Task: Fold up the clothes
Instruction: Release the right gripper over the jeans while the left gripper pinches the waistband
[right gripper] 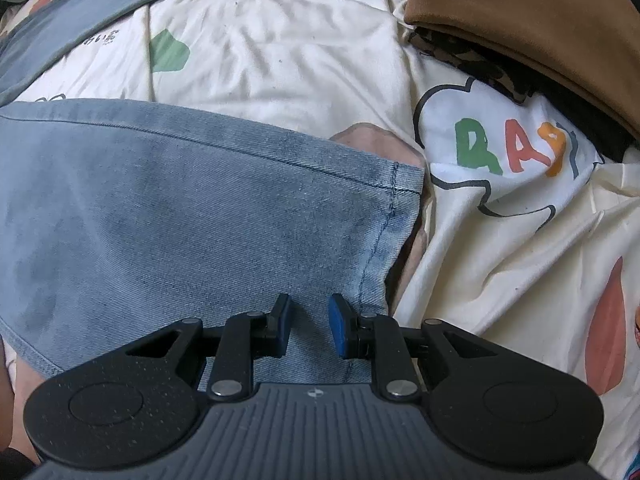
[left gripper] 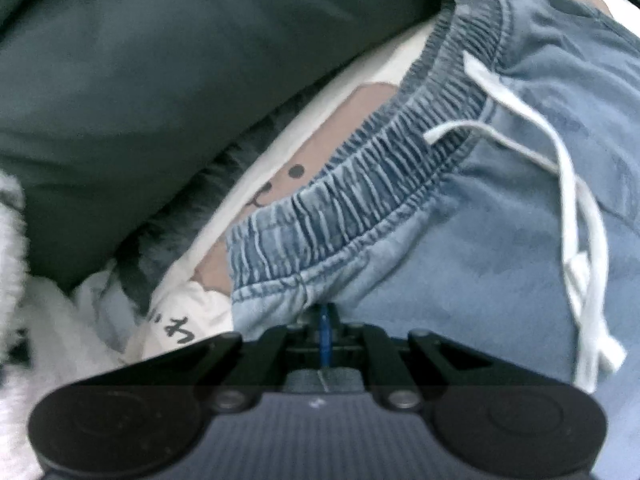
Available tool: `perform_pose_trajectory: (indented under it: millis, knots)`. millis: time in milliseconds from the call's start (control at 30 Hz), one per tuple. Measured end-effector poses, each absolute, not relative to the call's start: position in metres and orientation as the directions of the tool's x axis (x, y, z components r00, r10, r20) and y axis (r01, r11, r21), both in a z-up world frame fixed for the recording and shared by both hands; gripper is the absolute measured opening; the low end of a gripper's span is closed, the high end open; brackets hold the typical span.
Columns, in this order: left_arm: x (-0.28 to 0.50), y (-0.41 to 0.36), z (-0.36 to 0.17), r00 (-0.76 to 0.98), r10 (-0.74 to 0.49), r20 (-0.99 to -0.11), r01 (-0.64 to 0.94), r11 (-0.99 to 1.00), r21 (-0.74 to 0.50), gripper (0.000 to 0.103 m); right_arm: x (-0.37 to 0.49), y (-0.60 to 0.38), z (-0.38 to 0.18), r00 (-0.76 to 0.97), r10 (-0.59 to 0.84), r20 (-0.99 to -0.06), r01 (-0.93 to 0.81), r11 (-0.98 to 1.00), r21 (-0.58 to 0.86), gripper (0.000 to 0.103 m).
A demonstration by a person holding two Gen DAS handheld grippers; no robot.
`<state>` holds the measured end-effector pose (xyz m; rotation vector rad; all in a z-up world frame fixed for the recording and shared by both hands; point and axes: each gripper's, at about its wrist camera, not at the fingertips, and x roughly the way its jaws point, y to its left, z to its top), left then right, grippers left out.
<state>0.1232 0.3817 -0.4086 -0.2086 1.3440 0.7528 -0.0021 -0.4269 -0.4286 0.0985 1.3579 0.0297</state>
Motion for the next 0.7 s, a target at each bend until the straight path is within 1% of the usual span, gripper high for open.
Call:
perform_pose_trajectory:
  millis: [33, 67, 100, 133, 167, 300, 467, 600, 700]
  knots:
    - [0.127, 0.378, -0.401, 0.038, 0.367, -0.930, -0.592, 0.758, 0.275, 0.009, -0.003, -0.428, -0.429, 0.215, 0.081, -0.973, 0.037, 0.995, 0.091, 0.026]
    - [0.131, 0.374, -0.394, 0.044, 0.360, -0.932, -0.585, 0.765, 0.268, 0.019, -0.003, -0.428, -0.429, 0.218, 0.083, -0.972, 0.038, 0.995, 0.094, 0.026]
    - [0.134, 0.370, -0.386, 0.054, 0.361, -0.931, -0.580, 0.771, 0.265, 0.034, -0.004, -0.429, -0.429, 0.222, 0.087, -0.971, 0.039, 0.994, 0.098, 0.026]
    - [0.138, 0.365, -0.379, 0.066, 0.365, -0.929, -0.574, 0.775, 0.263, 0.040, -0.004, -0.430, -0.429, 0.226, 0.090, -0.970, 0.036, 0.994, 0.101, 0.026]
    - [0.143, 0.361, -0.373, 0.075, 0.365, -0.928, -0.565, 0.782, 0.262, 0.043, -0.005, -0.431, -0.429, 0.229, 0.093, -0.969, 0.034, 0.994, 0.103, 0.026]
    - [0.165, 0.345, -0.360, 0.125, 0.333, -0.935, -0.542, 0.812, 0.216, 0.042, -0.005, -0.432, -0.428, 0.227, 0.099, -0.969, 0.023, 0.994, 0.107, 0.026]
    - [0.202, 0.317, -0.345, 0.258, 0.261, -0.930, -0.494, 0.863, 0.105, 0.042, -0.011, -0.437, -0.425, 0.231, 0.108, -0.967, 0.022, 0.993, 0.116, 0.026]
    - [0.237, 0.296, -0.342, 0.339, 0.202, -0.919, -0.450, 0.893, 0.030, 0.042, -0.013, -0.439, -0.424, 0.226, 0.110, -0.968, 0.029, 0.992, 0.120, 0.026]
    - [0.265, 0.280, -0.348, 0.378, 0.169, -0.910, -0.406, 0.914, 0.001, 0.044, -0.010, -0.438, -0.424, 0.214, 0.109, -0.971, 0.022, 0.993, 0.117, 0.026]
